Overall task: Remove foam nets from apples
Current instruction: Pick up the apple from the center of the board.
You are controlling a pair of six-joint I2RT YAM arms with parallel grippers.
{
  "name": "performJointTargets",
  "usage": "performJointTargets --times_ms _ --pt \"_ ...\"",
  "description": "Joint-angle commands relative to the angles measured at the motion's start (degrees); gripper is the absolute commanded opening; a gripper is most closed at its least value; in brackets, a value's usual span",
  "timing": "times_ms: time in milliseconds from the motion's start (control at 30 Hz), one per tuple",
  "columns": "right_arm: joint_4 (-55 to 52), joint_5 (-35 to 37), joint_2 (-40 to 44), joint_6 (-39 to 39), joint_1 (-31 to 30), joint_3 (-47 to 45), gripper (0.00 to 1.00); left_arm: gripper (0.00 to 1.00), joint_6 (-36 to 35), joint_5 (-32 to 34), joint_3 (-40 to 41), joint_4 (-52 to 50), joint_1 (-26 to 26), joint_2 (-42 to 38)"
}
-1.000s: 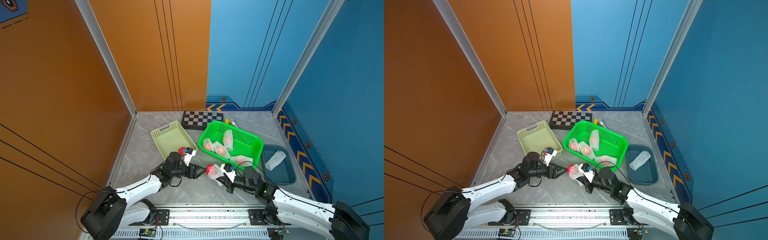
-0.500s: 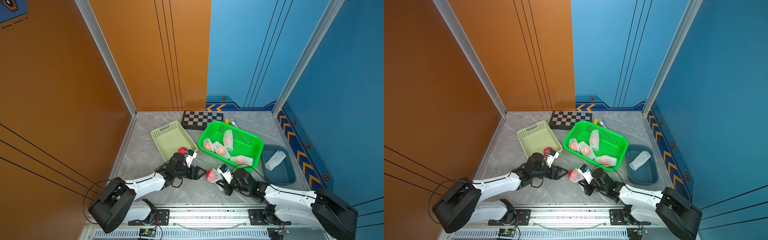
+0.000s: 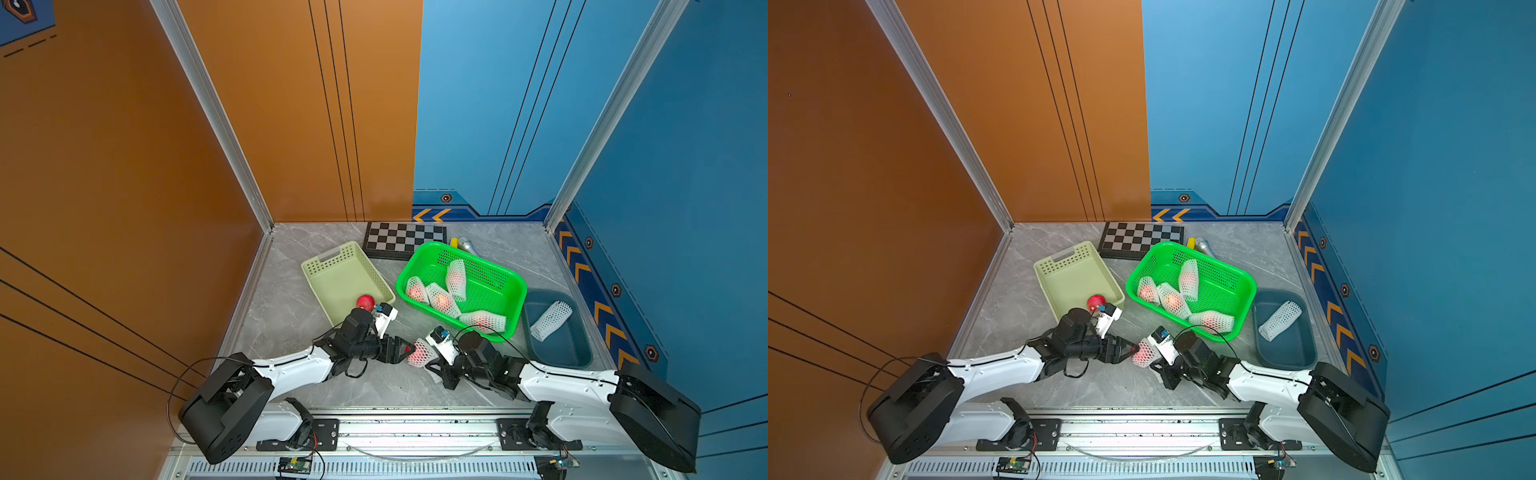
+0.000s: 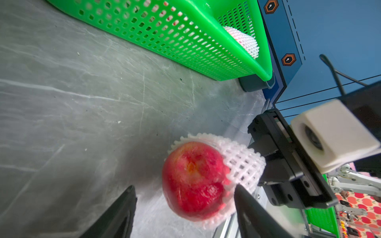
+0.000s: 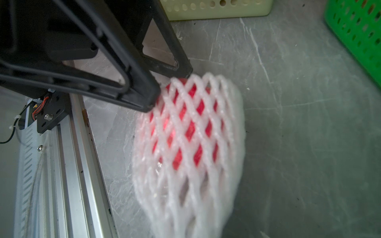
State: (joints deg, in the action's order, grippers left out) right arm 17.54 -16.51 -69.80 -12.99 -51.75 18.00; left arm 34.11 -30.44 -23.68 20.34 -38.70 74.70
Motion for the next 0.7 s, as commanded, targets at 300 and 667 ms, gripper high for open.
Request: performJointTargets --times_ms 300,667 --pt "8.8 -4.1 1.0 1.8 0.3 -1.4 0.0 0.74 -1.4 -4.4 -0.7 1.2 -0.8 0.1" --pt "7.2 -3.6 8.3 3.7 1.8 -4.7 0.0 0.8 0.6 -2.9 1.5 1.9 2.9 -7.3"
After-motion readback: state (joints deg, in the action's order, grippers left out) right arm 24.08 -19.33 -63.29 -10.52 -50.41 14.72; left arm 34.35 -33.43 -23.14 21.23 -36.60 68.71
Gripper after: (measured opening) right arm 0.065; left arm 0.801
